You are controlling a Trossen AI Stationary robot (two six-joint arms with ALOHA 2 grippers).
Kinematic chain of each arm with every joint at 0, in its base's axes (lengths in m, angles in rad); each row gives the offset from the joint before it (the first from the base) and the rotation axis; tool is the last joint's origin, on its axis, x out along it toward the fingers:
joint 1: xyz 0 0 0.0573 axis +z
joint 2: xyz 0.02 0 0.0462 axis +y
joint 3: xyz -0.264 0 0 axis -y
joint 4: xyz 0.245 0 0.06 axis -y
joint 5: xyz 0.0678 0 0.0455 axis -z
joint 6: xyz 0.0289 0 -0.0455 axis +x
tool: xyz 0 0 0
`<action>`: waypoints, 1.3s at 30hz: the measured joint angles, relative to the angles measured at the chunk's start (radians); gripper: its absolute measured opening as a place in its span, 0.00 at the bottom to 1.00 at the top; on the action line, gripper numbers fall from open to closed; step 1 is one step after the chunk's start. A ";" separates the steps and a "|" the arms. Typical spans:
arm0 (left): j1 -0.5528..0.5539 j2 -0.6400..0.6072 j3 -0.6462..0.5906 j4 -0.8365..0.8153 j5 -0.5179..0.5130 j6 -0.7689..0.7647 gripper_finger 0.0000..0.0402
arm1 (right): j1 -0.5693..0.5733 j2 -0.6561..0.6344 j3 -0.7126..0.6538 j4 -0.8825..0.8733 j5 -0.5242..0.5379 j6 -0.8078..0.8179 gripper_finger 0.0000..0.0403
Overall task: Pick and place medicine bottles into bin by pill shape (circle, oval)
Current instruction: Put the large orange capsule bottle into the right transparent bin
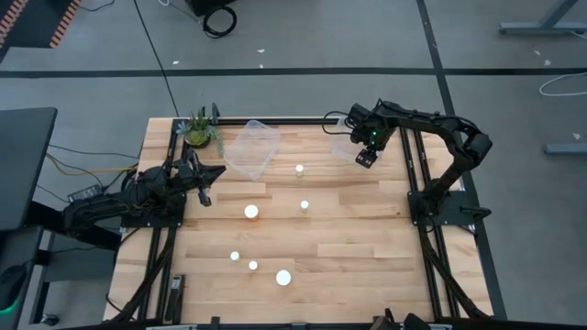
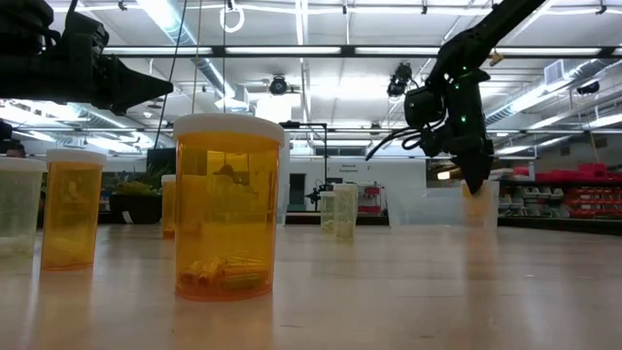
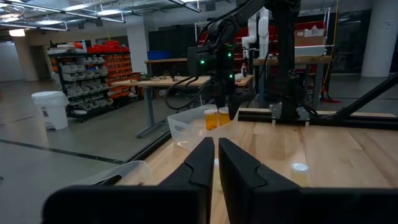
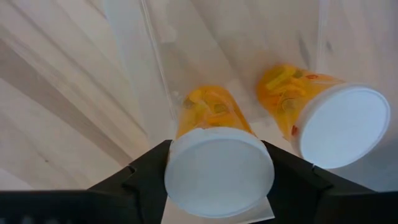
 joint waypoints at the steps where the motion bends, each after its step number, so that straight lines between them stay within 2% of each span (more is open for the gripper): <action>1: 0.000 0.000 0.000 0.000 0.000 0.000 0.07 | 0.000 0.000 0.000 0.001 0.000 0.000 0.59; 35: 0.000 0.000 0.000 0.000 0.000 0.000 0.08 | 0.000 0.000 0.000 0.003 0.000 0.001 0.59; 39: 0.000 0.000 0.000 0.000 0.000 0.000 0.06 | 0.000 0.000 0.000 0.001 0.000 -0.003 0.63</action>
